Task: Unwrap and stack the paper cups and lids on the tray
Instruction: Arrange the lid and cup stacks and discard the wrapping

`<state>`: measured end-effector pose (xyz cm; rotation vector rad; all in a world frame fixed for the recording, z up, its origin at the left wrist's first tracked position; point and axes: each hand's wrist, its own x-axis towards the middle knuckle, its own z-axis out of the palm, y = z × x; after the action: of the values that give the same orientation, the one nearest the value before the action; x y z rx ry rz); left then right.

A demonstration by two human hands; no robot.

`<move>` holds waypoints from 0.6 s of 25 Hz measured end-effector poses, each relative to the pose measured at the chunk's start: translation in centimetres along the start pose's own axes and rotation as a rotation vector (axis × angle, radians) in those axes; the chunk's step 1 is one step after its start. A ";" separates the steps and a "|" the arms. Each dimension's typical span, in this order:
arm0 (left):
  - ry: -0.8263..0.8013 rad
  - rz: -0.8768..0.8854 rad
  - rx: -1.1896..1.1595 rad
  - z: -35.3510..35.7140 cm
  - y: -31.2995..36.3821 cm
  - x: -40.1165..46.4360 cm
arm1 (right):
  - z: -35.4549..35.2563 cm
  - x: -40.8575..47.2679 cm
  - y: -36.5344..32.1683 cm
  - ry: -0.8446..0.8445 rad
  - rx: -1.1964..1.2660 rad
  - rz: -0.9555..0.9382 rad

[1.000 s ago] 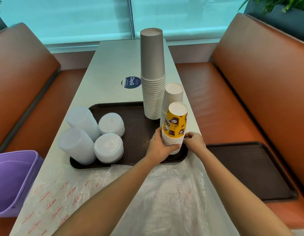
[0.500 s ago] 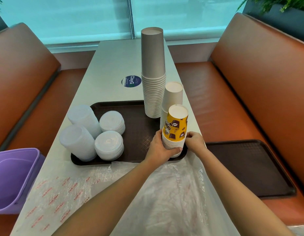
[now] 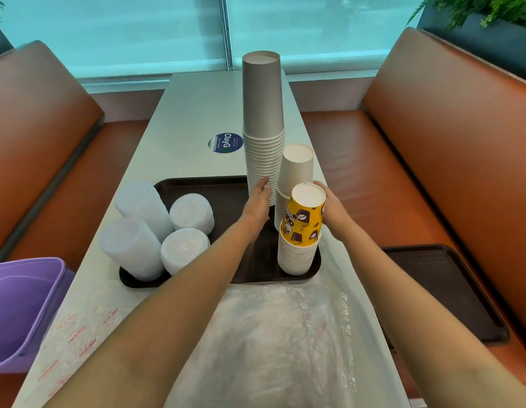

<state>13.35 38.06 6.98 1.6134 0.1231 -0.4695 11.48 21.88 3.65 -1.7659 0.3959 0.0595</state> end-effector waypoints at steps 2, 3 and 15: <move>-0.076 -0.101 0.016 0.6 -0.2 0.7 | 0.5 -0.1 -0.2 -0.071 0.003 0.024; -0.091 -0.147 -0.004 0.8 -0.4 0.9 | 0.6 -0.5 -0.3 -0.079 0.029 0.036; -0.073 -0.177 -0.084 0.9 -0.7 -1.1 | 1.3 -3.8 -0.3 -0.003 0.089 0.008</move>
<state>11.91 37.45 6.66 1.5076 0.2294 -0.6509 8.22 24.04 4.55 -1.6765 0.3972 0.0496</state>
